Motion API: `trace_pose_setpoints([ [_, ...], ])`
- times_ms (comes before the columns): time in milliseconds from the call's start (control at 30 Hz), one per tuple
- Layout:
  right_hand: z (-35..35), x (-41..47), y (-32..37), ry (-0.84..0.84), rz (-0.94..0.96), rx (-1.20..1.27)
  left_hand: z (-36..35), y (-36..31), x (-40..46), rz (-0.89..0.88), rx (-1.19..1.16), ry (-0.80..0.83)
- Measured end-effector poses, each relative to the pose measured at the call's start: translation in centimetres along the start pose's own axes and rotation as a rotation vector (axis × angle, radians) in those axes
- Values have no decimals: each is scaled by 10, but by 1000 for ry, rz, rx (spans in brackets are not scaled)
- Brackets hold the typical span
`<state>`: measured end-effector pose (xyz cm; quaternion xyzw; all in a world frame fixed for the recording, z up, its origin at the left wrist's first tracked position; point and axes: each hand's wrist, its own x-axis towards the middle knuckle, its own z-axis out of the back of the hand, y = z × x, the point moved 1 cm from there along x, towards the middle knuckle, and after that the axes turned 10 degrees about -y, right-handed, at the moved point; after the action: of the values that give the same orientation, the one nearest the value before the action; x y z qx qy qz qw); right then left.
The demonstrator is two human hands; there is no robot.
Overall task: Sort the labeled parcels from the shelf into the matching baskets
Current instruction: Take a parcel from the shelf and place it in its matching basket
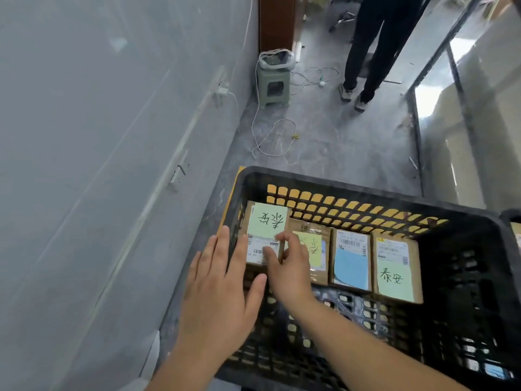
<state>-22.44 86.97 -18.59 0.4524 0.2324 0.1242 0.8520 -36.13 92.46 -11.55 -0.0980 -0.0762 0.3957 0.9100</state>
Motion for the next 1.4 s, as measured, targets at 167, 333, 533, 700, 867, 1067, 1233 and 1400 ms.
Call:
trace_pose_setpoints([
  [167,0,5,4,52,30,-39,4,-4,0,36,53,47],
  [333,20,3,9,179,75,-112,4,-4,1,24,72,39],
  [533,83,-11,16,120,180,-323,7,-14,16,-147,60,24],
  [700,145,-56,17,-78,195,-574,12,-46,29,-437,-36,37],
  [867,199,-125,1,-326,47,-633,15,-96,16,-729,-89,94],
  [1067,255,-226,-41,-568,-164,-571,29,-172,-54,-998,-185,172],
  [1233,295,-323,-92,-763,-335,-475,37,-235,-139,-1216,-207,220],
  [1400,338,-441,-153,-917,-470,-379,32,-296,-257,-1392,-218,290],
])
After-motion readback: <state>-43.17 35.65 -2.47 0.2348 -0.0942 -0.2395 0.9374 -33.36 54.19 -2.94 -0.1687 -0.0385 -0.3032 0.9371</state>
